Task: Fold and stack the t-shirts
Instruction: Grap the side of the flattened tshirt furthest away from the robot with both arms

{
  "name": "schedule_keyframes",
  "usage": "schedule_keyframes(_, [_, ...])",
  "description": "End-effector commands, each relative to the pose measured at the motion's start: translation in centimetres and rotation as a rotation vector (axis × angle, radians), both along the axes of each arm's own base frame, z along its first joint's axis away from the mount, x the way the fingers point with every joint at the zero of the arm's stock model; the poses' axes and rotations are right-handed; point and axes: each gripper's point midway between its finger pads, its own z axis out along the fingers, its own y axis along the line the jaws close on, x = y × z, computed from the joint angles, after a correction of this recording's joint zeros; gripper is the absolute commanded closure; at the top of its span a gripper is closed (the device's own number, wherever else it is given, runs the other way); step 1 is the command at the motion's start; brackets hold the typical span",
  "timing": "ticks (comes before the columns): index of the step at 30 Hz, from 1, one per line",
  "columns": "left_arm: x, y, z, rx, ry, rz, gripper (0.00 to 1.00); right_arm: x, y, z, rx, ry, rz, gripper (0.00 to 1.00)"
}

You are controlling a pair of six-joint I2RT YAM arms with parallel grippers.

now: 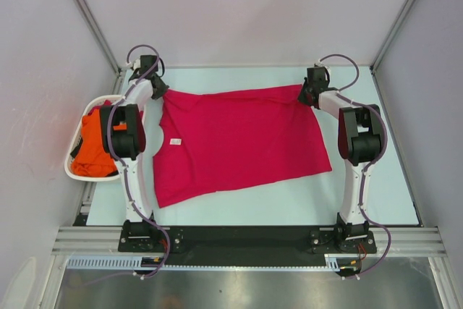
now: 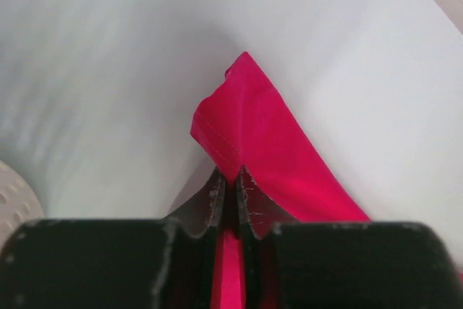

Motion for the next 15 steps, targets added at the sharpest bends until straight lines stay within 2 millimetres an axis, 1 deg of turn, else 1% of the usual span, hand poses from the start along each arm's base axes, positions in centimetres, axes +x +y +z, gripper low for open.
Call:
schedule_keyframes(1, [1.4,0.2,6.2,0.033,-0.13,-0.031,0.78,1.4,0.1,4.8,-0.016,-0.117,-0.003,0.81])
schedule_keyframes(3, [1.4,0.2,6.0,0.033,-0.126,-0.038,0.71,1.3,0.1,4.4,-0.014,-0.107,-0.005,0.77])
schedule_keyframes(4, [1.4,0.0,5.8,0.031,-0.121,-0.043,0.65,1.4,0.1,4.6,-0.012,-0.11,-0.006,0.73])
schedule_keyframes(6, [1.4,-0.1,5.7,0.028,-0.12,-0.046,0.63,1.4,0.3,4.1,-0.013,-0.099,-0.001,0.69])
schedule_keyframes(7, [1.2,-0.1,5.3,0.025,-0.111,-0.046,0.63,1.3,0.3,4.0,-0.012,-0.096,0.002,0.67])
schedule_keyframes(13, [1.2,-0.1,5.1,0.022,-0.108,-0.048,0.63,1.6,0.3,3.7,-0.017,-0.089,0.005,0.66])
schedule_keyframes(15, [1.3,-0.2,5.2,0.022,-0.108,-0.049,0.63,1.8,0.3,4.0,-0.019,-0.096,0.004,0.66])
